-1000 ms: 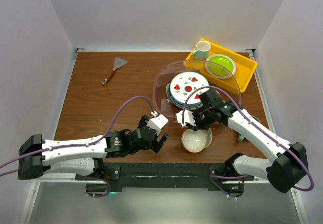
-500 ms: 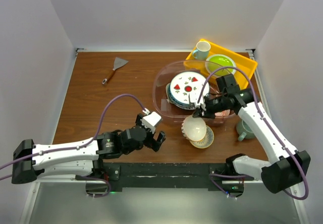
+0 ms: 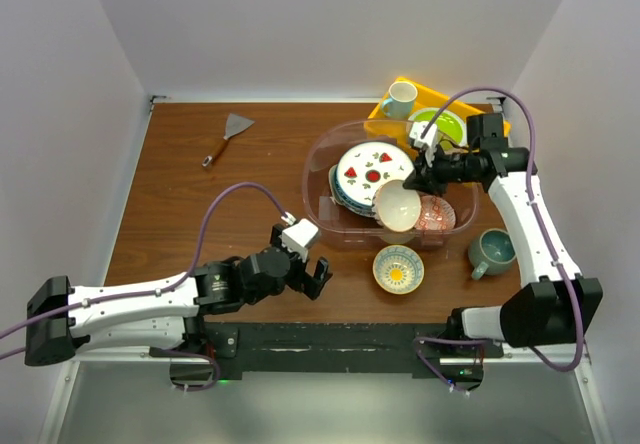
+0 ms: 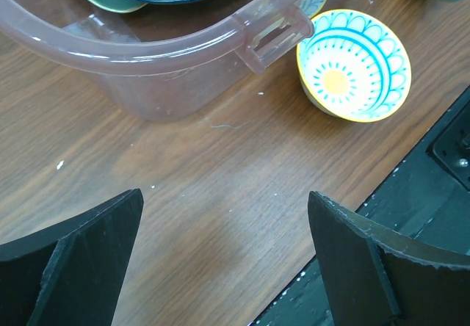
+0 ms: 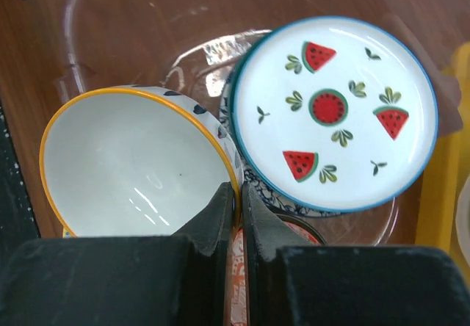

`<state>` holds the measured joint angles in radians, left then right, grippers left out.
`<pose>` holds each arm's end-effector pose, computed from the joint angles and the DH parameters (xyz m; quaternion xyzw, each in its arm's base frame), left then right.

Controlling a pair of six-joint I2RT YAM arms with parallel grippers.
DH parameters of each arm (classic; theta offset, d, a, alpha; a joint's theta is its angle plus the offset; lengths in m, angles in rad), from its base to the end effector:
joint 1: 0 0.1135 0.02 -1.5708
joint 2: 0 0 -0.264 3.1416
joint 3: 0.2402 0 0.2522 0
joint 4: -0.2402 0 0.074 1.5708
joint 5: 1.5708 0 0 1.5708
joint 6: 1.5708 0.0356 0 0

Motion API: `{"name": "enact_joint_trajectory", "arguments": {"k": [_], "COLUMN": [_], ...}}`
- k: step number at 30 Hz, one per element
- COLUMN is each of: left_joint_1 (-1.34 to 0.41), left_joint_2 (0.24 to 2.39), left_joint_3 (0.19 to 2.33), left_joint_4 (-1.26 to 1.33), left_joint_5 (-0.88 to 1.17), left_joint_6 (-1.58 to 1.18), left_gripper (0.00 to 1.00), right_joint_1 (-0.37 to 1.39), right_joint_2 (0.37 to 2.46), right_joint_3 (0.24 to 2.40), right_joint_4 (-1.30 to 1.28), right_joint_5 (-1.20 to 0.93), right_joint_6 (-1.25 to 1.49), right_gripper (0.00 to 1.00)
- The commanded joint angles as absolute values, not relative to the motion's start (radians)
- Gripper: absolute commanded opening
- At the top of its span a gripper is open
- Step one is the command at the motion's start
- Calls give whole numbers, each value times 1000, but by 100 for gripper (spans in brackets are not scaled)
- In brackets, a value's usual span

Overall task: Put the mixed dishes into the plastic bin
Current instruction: Place the bowl in the plastic bin.

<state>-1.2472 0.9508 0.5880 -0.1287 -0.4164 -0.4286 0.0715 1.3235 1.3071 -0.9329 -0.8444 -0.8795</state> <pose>0.0807 -0.1953 0.2472 0.2366 0.8123 -0.2550 0.4681 0.2556 0.0450 0.3461 -0.5090 0.7148 0.2491 0.4098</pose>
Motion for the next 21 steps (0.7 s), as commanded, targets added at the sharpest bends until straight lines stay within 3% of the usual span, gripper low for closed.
{"name": "enact_joint_trajectory", "arguments": {"k": [1, 12, 21], "left_joint_1": [-1235, -1223, -1218], "left_joint_2": [960, 992, 1025], "left_joint_3": [560, 537, 534], "left_joint_4": [-46, -15, 21], "left_joint_5": [-377, -336, -308], "left_joint_6": [-456, -479, -483], "left_gripper": [100, 100, 100], "right_joint_1": [20, -25, -23], "right_joint_2": [1353, 1433, 1489], "right_joint_3": [1358, 1374, 1359], "right_joint_4": [-844, -854, -871], "right_joint_5": [-801, -470, -350], "right_joint_6": [-769, -891, -989], "right_gripper": [0, 0, 0]}}
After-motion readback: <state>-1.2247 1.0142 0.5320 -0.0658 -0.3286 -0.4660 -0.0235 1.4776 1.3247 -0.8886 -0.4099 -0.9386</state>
